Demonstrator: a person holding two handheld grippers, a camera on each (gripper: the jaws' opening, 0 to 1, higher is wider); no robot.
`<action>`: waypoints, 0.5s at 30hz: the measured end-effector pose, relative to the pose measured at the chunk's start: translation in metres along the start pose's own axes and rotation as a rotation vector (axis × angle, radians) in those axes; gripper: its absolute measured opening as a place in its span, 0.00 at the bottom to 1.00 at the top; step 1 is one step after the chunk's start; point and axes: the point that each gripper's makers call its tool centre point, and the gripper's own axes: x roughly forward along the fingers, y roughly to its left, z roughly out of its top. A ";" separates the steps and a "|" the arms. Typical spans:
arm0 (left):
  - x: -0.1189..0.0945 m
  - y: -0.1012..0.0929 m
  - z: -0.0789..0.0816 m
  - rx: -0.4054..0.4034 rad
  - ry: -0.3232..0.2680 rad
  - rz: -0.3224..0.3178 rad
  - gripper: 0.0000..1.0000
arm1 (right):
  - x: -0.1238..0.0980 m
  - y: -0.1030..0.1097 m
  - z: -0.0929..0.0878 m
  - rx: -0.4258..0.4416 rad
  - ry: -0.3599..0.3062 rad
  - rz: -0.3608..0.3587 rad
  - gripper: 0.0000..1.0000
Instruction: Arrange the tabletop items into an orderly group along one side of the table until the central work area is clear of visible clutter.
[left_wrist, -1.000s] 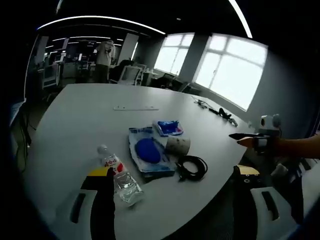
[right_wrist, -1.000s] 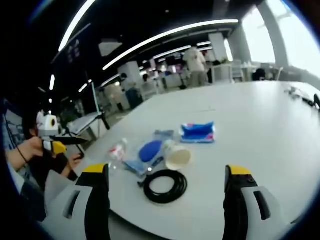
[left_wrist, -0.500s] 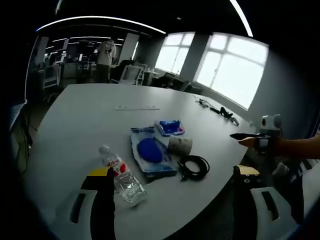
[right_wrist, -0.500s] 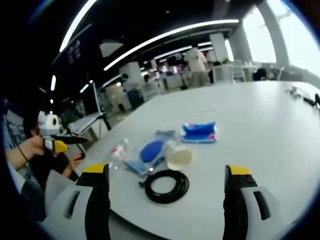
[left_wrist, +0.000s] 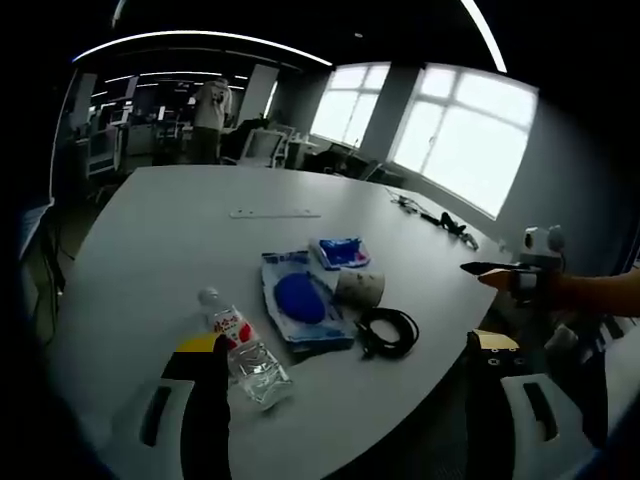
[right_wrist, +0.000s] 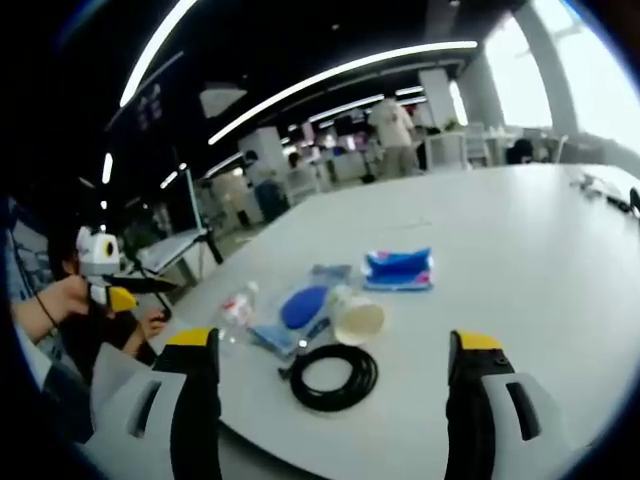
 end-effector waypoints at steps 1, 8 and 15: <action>0.000 0.000 0.000 0.000 0.001 0.000 1.00 | 0.000 0.000 0.000 0.002 -0.001 0.001 0.92; -0.001 0.001 0.001 0.002 0.003 0.003 1.00 | 0.001 0.002 -0.001 0.003 -0.002 0.005 0.93; -0.001 0.001 -0.003 -0.001 0.014 0.003 1.00 | 0.002 0.001 -0.004 -0.007 0.013 0.008 0.93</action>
